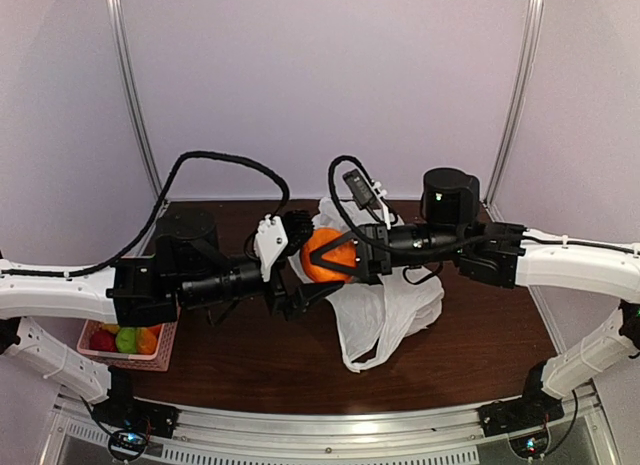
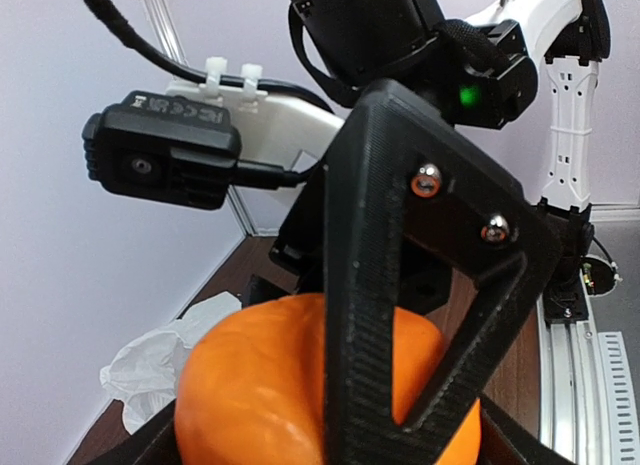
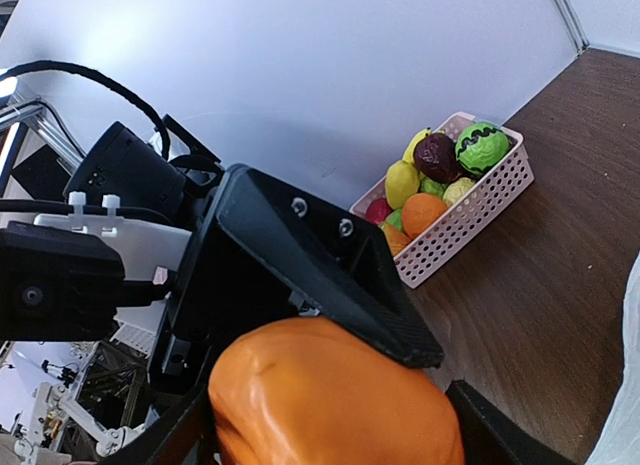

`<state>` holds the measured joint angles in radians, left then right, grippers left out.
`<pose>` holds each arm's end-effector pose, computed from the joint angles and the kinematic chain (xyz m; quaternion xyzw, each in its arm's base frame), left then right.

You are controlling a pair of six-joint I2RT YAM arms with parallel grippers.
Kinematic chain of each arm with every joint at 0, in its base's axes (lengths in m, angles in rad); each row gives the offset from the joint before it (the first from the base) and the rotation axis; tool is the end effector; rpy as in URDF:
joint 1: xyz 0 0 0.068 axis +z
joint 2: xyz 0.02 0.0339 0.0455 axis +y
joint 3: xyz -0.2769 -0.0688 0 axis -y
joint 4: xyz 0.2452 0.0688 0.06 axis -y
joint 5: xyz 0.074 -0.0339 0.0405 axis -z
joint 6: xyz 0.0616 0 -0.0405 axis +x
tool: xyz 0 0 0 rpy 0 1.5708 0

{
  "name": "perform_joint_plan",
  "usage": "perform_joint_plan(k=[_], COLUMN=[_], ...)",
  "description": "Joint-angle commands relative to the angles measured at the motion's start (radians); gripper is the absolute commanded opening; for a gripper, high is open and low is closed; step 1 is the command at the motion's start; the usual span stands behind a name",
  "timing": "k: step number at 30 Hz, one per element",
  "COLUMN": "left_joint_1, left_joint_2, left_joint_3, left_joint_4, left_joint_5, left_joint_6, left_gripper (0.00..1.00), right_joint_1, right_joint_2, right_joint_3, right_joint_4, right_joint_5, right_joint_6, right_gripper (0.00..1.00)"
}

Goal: Untie the knot of the plastic bag and take out the fruit
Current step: Pass from the right arm to the left, then place the fake fruit in the bin.

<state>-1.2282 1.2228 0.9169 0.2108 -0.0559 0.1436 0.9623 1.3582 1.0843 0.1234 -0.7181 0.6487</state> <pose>0.1082 -0.2930 0.3443 0.4539 0.5843 -0.3293 0.5866 0.1570 0.2963 0.3576 -0.3371 0.6654 0.6248 0.2307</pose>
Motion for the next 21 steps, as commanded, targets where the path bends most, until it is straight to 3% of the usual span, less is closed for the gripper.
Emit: perform_joint_plan(k=[1, 12, 21], left_joint_1=[-0.004, 0.020, 0.272], left_joint_2=[0.013, 0.005, -0.122], left_joint_3=[0.060, 0.063, -0.031], left_joint_4=[-0.044, -0.112, -0.268], left_joint_5=[-0.006, -0.098, -0.095], left_joint_6=[-0.021, -0.089, -0.293], left_gripper=[0.72, 0.70, 0.70], right_joint_1=[0.003, -0.037, -0.140], right_joint_2=[-0.057, -0.166, -0.331], right_joint_3=[-0.018, -0.051, -0.132], right_joint_4=[-0.008, -0.102, -0.183], right_joint_5=[0.106, 0.257, 0.345], right_joint_6=[-0.025, -0.061, -0.043], right_gripper=[0.80, 0.90, 0.90])
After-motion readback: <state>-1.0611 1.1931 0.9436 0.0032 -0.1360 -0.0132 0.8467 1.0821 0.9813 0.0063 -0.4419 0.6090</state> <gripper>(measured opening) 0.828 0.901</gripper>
